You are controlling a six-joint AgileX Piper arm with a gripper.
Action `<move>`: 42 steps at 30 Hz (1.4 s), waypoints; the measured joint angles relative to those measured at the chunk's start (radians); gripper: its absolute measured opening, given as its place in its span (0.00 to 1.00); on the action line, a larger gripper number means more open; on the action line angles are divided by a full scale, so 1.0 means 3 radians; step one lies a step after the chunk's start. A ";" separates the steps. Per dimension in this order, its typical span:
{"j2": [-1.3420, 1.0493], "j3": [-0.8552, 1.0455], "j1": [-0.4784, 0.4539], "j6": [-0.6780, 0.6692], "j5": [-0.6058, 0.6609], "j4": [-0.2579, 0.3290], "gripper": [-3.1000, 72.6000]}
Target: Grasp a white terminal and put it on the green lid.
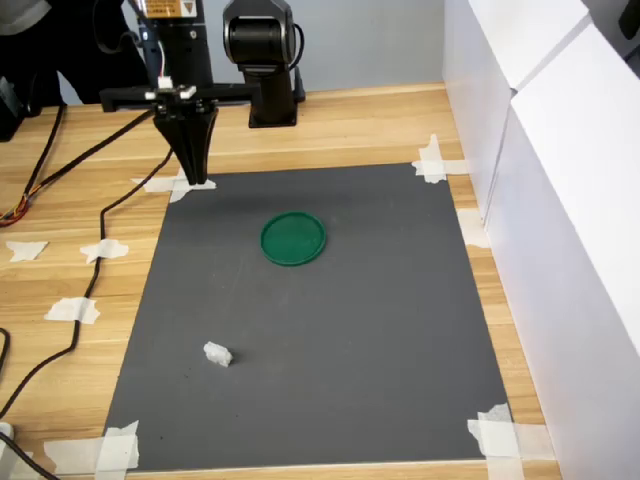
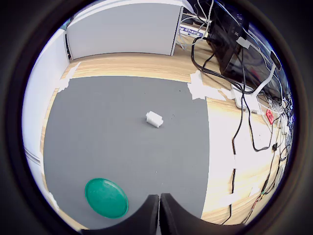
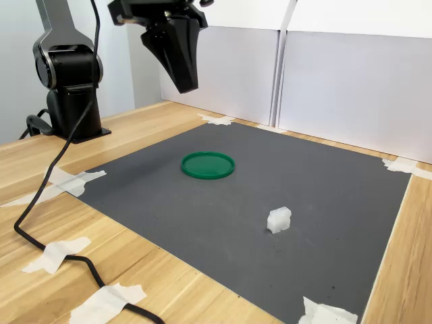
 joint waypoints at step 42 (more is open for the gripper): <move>0.1908 -0.1520 0.0000 -0.0615 0.0369 0.0228 0.99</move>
